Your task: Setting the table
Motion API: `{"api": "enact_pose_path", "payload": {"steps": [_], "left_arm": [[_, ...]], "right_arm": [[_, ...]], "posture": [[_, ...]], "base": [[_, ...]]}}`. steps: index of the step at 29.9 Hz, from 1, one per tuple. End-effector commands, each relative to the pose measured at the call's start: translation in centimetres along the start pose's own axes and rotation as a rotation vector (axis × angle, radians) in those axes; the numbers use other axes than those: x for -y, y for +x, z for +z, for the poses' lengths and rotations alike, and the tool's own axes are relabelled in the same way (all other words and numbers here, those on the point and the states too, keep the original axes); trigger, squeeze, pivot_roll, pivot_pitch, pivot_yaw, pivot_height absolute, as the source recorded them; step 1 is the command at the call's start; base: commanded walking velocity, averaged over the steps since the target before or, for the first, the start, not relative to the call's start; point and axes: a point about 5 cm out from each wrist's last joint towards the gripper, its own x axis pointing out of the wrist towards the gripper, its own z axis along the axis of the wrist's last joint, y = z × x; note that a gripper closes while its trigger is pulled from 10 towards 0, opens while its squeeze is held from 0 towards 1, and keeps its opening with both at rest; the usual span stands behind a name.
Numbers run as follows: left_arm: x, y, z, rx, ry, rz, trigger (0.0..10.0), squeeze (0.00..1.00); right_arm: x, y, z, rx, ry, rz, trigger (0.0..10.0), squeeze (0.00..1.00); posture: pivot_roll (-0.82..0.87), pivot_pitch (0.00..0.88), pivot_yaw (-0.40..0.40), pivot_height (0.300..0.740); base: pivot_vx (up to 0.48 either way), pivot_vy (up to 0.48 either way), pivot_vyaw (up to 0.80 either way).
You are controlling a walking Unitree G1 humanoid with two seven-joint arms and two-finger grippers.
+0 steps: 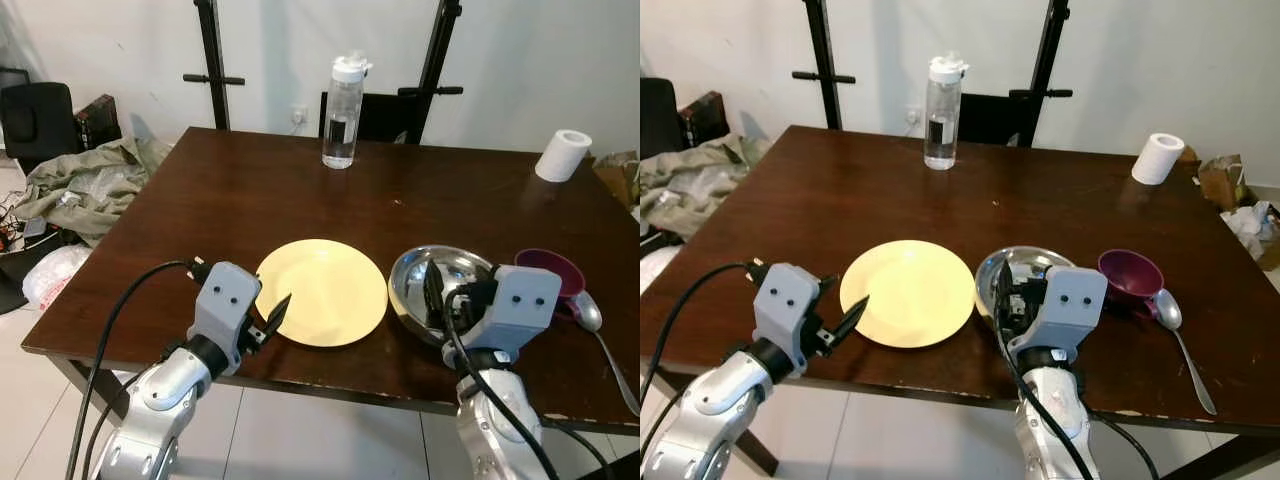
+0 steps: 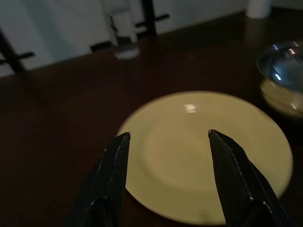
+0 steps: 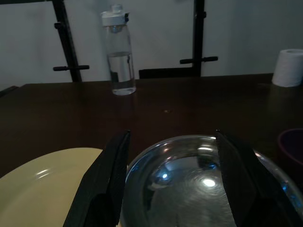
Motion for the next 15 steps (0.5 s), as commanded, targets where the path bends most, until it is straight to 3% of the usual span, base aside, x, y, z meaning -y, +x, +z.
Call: {"api": "enact_pose_path", "payload": {"steps": [1, 10, 15], "left_arm": [[-0.2, 0.2, -0.3, -0.019, 0.001, 0.028, 10.0, 0.0], [-0.7, 1.5, 0.0, 0.009, -0.01, 0.094, 10.0, 0.0], [-0.1, 2.0, 0.1, 0.023, -0.047, 0.099, 10.0, 0.0]], "right_arm": [[0.6, 0.0, -0.4, -0.004, -0.023, -0.037, 10.0, 0.0], [1.3, -0.9, -0.9, -0.021, -0.032, -0.046, 10.0, 0.0], [1.5, -0.9, -0.9, -0.024, -0.02, -0.052, 10.0, 0.0]], "posture": [[0.04, 0.055, 0.081, 0.74], [0.0, 0.05, 0.072, 0.74], [-0.03, 0.045, 0.072, 0.74]], "base": [[0.0, 0.0, 0.0], [0.0, 0.0, 0.0], [0.0, 0.0, 0.0]]}}
